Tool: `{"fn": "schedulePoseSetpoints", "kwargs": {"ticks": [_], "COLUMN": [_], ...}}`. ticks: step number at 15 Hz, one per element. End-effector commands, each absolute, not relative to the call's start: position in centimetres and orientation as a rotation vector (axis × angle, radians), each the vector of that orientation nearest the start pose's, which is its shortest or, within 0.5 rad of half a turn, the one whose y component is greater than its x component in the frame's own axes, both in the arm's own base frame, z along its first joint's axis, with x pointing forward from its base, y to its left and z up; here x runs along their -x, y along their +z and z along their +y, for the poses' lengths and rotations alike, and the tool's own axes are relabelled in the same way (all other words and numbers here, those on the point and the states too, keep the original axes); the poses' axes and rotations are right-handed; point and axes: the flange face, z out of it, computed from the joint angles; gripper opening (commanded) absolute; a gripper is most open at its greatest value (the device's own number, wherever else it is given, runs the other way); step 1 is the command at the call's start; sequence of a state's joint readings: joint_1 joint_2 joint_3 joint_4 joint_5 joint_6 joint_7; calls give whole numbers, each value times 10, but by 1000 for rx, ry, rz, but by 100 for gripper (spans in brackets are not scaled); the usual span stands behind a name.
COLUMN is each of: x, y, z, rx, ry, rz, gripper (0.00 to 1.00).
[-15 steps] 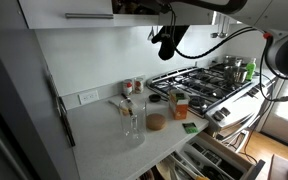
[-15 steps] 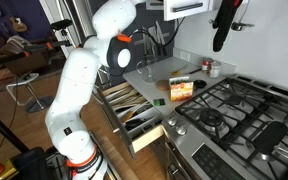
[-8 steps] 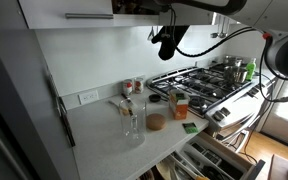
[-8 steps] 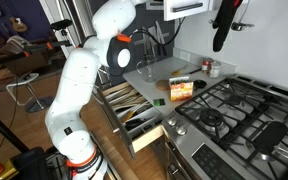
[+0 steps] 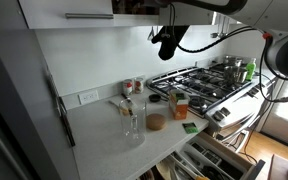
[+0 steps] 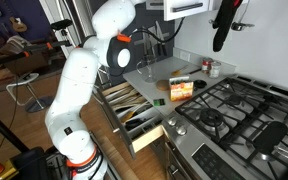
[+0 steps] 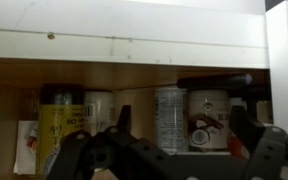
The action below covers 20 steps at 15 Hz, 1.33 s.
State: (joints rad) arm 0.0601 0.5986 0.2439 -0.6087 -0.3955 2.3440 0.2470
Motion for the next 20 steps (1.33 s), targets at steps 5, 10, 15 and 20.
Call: {"fn": "schedulePoseSetpoints", "kwargs": {"ticks": [5,10,15,20], "x": [-687,-687,-702,-714], "y": [821,822,805,789], "z": [114,113,111,109], "rx": [2553,2556,2519,2527], "ry": [-1819,-1834,-1850,-1877], "rz": [-38,-22,-96,-128], "gripper": [100,100,100,100]}}
